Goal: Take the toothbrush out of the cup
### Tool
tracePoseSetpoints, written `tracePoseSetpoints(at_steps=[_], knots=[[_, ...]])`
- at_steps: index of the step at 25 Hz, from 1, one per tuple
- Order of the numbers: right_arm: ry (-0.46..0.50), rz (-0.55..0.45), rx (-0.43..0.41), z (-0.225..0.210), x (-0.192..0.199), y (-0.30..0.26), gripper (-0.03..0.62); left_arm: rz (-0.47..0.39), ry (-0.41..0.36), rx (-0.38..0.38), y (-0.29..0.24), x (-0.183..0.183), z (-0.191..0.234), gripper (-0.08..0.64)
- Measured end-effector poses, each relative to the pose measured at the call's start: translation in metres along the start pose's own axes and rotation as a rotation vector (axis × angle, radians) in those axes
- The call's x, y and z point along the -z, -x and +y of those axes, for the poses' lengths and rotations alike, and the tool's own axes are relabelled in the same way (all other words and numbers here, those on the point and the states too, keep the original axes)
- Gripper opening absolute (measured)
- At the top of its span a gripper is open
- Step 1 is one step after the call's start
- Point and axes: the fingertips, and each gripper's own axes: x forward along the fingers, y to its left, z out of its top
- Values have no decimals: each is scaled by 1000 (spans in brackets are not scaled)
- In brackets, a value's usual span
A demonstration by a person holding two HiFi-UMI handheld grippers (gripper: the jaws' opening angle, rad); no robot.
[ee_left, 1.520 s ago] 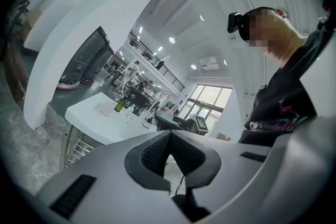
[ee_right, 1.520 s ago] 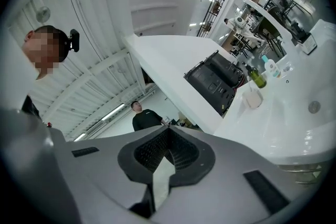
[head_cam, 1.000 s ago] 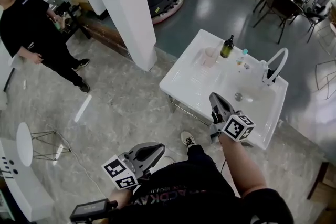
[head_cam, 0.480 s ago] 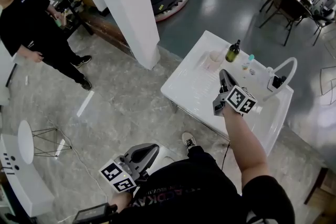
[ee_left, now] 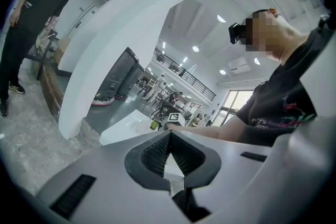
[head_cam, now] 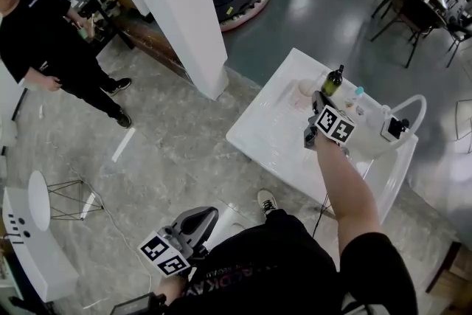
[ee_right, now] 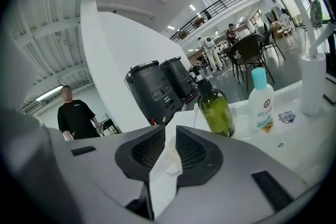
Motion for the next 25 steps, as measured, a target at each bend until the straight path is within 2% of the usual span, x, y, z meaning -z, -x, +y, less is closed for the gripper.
tracePoseSetpoints(at_steps=[10, 18, 25], knots=[[13, 85, 72, -29, 3, -59, 144, -3, 46, -60, -18, -7, 18, 8], [17, 129, 77, -37, 10, -83, 149, -21, 88, -96, -30, -11, 29, 8], [-57, 156, 140, -44, 15, -97, 147, -25, 105, -104, -40, -13, 35, 8]])
